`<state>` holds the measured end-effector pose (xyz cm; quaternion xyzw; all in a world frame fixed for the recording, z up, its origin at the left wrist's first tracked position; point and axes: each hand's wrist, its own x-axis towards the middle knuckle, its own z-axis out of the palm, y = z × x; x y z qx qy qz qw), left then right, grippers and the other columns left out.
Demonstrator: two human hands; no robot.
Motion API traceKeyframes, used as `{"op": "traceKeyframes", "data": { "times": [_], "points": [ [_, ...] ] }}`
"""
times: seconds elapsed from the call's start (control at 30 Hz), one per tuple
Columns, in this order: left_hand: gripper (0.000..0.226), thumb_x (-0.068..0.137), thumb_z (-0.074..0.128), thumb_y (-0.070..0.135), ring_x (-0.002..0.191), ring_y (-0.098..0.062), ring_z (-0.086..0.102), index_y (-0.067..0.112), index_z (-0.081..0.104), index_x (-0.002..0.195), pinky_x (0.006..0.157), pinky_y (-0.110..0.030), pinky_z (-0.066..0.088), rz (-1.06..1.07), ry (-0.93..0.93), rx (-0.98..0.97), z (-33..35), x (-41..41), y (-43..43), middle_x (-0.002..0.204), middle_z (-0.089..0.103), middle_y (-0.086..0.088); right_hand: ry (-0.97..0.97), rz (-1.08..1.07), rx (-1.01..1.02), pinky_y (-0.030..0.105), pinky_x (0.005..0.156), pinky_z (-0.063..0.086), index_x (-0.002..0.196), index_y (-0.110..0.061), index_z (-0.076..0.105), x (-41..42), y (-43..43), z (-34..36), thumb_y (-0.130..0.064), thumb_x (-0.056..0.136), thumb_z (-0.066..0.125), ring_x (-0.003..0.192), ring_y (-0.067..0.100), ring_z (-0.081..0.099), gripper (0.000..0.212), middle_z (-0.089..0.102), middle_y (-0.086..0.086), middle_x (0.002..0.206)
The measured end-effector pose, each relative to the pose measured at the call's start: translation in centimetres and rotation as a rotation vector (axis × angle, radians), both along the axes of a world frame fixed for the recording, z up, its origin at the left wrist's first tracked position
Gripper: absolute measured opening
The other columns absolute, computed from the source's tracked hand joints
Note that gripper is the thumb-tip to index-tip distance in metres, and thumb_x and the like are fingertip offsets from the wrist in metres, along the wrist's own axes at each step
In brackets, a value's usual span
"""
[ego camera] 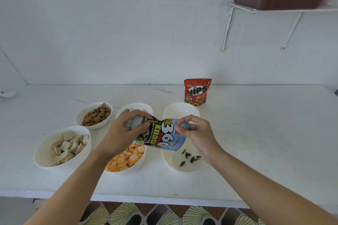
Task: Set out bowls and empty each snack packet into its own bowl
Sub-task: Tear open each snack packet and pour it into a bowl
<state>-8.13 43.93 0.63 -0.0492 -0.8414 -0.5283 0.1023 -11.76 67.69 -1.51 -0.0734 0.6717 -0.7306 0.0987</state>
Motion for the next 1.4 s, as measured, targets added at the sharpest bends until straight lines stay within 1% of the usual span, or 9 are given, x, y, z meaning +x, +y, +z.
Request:
{"op": "traceKeyframes", "data": {
  "times": [0.13, 0.23, 0.33, 0.47, 0.57, 0.77, 0.97, 1.13, 1.4],
  "points": [
    [0.015, 0.092, 0.07, 0.025, 0.105, -0.025, 0.062, 0.033, 0.073, 0.104, 0.075, -0.039, 0.062, 0.014, 0.0, 0.002, -0.1, -0.2, 0.0, 0.107, 0.056, -0.007, 0.027, -0.001, 0.027, 0.035, 0.072, 0.059, 0.092, -0.007, 0.066, -0.1, 0.0, 0.2, -0.005, 0.087, 0.072, 0.086, 0.024, 0.074, 0.008, 0.077, 0.012, 0.086],
    [0.024, 0.088, 0.07, 0.037, 0.105, -0.029, 0.063, 0.029, 0.071, 0.111, 0.071, -0.041, 0.063, 0.012, 0.031, 0.041, 0.5, -0.5, 0.1, 0.111, 0.056, -0.011, 0.084, -0.023, 0.046, 0.04, 0.075, 0.061, 0.092, -0.009, 0.065, -0.3, -0.2, 0.9, -0.01, 0.088, 0.072, 0.085, 0.023, 0.074, 0.008, 0.077, 0.011, 0.084],
    [0.015, 0.094, 0.068, 0.023, 0.102, -0.025, 0.064, 0.023, 0.069, 0.108, 0.062, -0.029, 0.061, 0.034, 0.101, 0.048, 1.7, -0.7, 0.1, 0.114, 0.058, -0.011, 0.14, -0.053, 0.05, 0.04, 0.075, 0.06, 0.091, -0.009, 0.065, -0.5, -0.4, 1.9, -0.012, 0.087, 0.074, 0.083, 0.022, 0.074, 0.01, 0.076, 0.011, 0.082],
    [0.018, 0.092, 0.067, 0.031, 0.102, -0.026, 0.067, 0.026, 0.068, 0.11, 0.067, -0.047, 0.063, 0.026, 0.144, 0.028, 3.2, -1.0, 0.0, 0.117, 0.06, -0.007, 0.175, -0.081, -0.019, 0.031, 0.067, 0.059, 0.093, -0.006, 0.063, -0.4, -0.8, 2.9, -0.01, 0.087, 0.074, 0.082, 0.023, 0.075, 0.013, 0.076, 0.014, 0.085],
    [0.017, 0.094, 0.067, 0.035, 0.102, -0.026, 0.066, 0.03, 0.068, 0.11, 0.069, -0.051, 0.062, 0.027, 0.167, -0.02, 3.6, -1.1, 0.1, 0.115, 0.06, -0.005, 0.19, -0.102, -0.048, 0.027, 0.063, 0.057, 0.095, 0.0, 0.06, -0.2, -1.1, 3.0, -0.01, 0.087, 0.074, 0.08, 0.02, 0.075, 0.019, 0.074, 0.018, 0.088],
    [0.017, 0.094, 0.068, 0.034, 0.1, -0.024, 0.066, 0.032, 0.067, 0.11, 0.068, -0.048, 0.062, 0.029, 0.148, -0.058, 2.5, -0.9, 0.5, 0.11, 0.06, -0.005, 0.147, -0.094, 0.019, 0.034, 0.064, 0.061, 0.095, -0.004, 0.056, 0.1, -1.1, 1.9, -0.024, 0.084, 0.078, 0.079, 0.021, 0.076, 0.032, 0.076, 0.011, 0.086],
    [0.021, 0.089, 0.066, 0.041, 0.099, -0.022, 0.065, 0.036, 0.067, 0.109, 0.071, -0.049, 0.061, 0.033, 0.093, -0.1, 1.2, -0.6, 1.1, 0.109, 0.063, -0.002, 0.087, -0.098, 0.112, 0.042, 0.07, 0.062, 0.092, -0.011, 0.055, 0.2, -1.0, -0.5, -0.033, 0.083, 0.078, 0.083, 0.019, 0.075, 0.033, 0.076, 0.008, 0.091],
    [0.015, 0.094, 0.068, 0.029, 0.098, -0.021, 0.066, 0.038, 0.067, 0.106, 0.071, -0.048, 0.061, 0.036, 0.096, -0.118, 1.2, -0.6, 1.4, 0.108, 0.064, -0.001, 0.092, -0.093, 0.133, 0.041, 0.069, 0.063, 0.091, -0.012, 0.053, 0.2, -0.9, -1.0, -0.036, 0.084, 0.076, 0.084, 0.017, 0.075, 0.035, 0.076, 0.006, 0.093],
    [0.016, 0.089, 0.065, 0.039, 0.096, -0.023, 0.067, 0.039, 0.067, 0.105, 0.066, -0.05, 0.061, 0.101, 0.172, -0.114, 3.6, -0.6, 1.3, 0.106, 0.065, -0.002, 0.167, -0.096, 0.069, 0.04, 0.068, 0.062, 0.093, -0.012, 0.052, -0.3, -1.4, 1.2, -0.031, 0.087, 0.075, 0.084, 0.02, 0.075, 0.031, 0.075, 0.012, 0.093]
  ]
}}
